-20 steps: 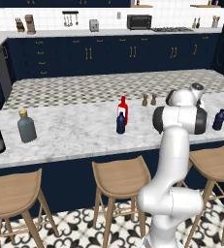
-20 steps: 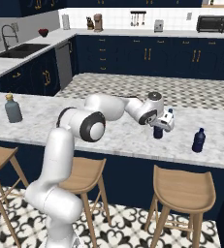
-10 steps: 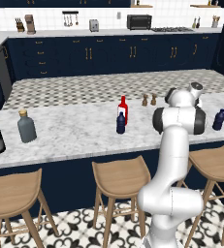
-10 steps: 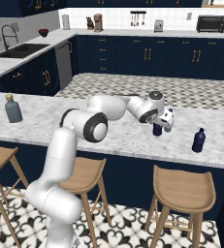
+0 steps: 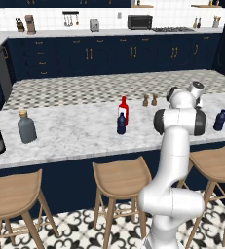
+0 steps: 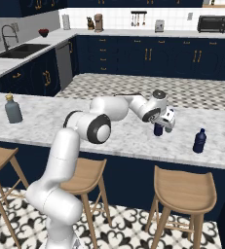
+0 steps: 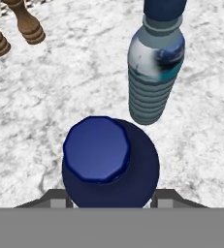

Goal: Move the plastic bottles in the middle to the plastics group, and the glass bottles in the middle to the glass group.

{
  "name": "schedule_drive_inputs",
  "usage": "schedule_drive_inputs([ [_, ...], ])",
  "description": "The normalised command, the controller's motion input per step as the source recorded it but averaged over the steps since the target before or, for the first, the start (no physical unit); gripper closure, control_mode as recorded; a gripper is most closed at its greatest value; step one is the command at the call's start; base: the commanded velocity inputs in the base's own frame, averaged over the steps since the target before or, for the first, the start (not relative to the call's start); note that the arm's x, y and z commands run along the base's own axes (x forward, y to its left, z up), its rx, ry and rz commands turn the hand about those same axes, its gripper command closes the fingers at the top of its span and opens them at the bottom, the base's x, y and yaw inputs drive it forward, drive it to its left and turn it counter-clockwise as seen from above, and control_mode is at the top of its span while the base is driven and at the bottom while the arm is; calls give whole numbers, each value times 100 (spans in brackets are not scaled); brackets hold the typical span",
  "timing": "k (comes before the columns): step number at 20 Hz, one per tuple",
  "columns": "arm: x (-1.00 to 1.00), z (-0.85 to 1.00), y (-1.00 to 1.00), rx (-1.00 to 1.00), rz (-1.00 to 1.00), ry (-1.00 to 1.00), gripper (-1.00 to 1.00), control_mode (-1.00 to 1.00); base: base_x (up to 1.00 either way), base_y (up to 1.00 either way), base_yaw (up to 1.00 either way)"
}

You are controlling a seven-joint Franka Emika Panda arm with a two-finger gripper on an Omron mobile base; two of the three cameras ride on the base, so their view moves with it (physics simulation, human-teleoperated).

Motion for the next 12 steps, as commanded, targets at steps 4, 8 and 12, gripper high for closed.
schedule_drive_inputs([
  [4, 0, 0, 0, 0, 0, 0, -100, -100, 0, 0, 0],
  [8, 0, 0, 0, 0, 0, 0, -100, -100, 0, 0, 0],
  [12, 0, 0, 0, 0, 0, 1, -100, -100, 0, 0, 0],
])
